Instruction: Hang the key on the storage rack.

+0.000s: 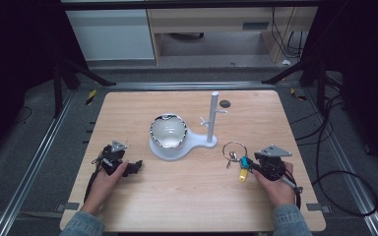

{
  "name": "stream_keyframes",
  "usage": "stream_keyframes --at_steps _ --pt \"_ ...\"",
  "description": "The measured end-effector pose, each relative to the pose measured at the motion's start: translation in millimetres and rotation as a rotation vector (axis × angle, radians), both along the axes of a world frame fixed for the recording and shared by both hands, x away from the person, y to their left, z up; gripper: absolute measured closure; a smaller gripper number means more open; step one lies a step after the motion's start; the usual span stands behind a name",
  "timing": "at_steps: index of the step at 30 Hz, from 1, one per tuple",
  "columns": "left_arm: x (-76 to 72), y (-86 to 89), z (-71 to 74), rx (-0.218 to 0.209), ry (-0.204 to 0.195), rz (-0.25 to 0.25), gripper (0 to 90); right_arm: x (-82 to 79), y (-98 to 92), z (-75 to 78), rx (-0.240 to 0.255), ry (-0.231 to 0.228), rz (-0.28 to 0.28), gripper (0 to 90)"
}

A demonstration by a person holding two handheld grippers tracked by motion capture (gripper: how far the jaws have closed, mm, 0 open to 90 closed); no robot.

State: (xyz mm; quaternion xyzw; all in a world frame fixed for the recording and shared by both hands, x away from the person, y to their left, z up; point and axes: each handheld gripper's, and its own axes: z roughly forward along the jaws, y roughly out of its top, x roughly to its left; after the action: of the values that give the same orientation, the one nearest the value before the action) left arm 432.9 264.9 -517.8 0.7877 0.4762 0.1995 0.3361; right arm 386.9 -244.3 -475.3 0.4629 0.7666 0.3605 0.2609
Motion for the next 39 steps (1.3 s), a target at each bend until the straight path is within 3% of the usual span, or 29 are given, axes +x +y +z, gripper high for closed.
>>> stream_keyframes --at_steps 6,13,20,23,27,33,39 --pt "0.2 -0.1 0.0 -0.001 0.0 0.0 0.0 3.0 6.9 -3.0 -0.016 0.01 0.015 49.4" --pt "0.2 -0.1 0.0 0.0 0.0 -0.001 0.0 11.7 16.7 -8.6 -0.051 0.032 0.03 50.4" --pt "0.2 -0.2 0.0 0.0 0.0 0.0 0.0 17.3 18.6 -12.1 -0.081 0.058 0.038 68.0" --pt "0.2 -0.2 0.0 0.0 0.0 0.0 0.0 18.1 14.6 -9.5 -0.073 0.047 0.032 80.6" --pt "0.2 -0.2 0.0 0.0 0.0 -0.001 0.0 13.8 17.8 -4.4 -0.073 0.027 0.047 86.2" --pt "0.2 -0.2 0.0 0.0 0.0 -0.001 0.0 9.4 28.3 -1.3 -0.062 0.024 0.069 85.0" --pt "0.2 -0.2 0.0 0.0 0.0 0.0 0.0 9.4 55.9 -3.9 -0.061 0.027 0.1 69.0"
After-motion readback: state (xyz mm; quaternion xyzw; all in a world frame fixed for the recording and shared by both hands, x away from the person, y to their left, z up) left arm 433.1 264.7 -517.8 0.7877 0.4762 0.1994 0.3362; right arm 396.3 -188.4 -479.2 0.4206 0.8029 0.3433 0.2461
